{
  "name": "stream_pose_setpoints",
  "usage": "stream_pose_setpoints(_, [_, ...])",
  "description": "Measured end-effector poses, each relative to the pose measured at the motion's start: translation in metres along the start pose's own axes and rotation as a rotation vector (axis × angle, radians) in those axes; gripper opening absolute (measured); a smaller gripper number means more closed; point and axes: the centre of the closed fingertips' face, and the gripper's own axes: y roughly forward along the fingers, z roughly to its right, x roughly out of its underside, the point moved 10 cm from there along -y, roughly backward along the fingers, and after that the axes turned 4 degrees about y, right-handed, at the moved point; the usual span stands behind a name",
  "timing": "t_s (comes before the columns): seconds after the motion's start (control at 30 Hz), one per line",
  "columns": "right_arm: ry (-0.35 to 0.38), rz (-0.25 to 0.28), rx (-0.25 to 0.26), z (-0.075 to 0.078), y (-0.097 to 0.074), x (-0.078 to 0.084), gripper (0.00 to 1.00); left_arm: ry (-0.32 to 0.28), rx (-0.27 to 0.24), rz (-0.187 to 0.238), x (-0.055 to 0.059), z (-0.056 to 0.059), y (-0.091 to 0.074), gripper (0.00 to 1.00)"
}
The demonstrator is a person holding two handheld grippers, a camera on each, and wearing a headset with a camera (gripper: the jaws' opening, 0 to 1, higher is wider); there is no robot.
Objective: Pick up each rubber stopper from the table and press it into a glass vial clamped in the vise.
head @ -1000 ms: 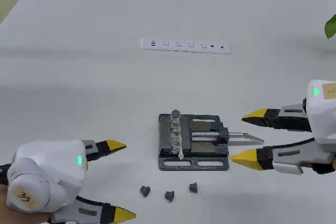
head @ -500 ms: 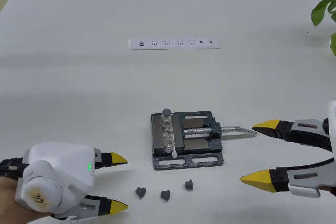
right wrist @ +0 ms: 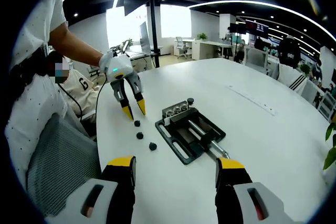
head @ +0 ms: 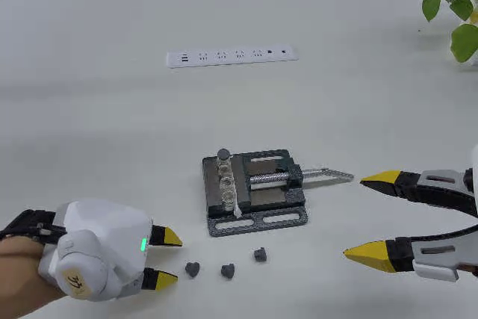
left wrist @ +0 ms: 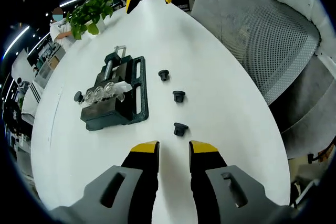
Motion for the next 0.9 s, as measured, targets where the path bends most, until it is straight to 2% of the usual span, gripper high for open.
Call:
stream_pose_setpoints(0.43, [0.024,0.001,0.013,-0.001,-0.002,0.009,0.58,0.082,0.059,-0.006,-0.003,-0.002,0.008,0.1])
stream_pose_setpoints(0.9, [0.035,-0.001,0.029,0.005,-0.002,0.01,0.56,0.101,0.092,-0.007,-0.003,-0.002,0.013,0.07])
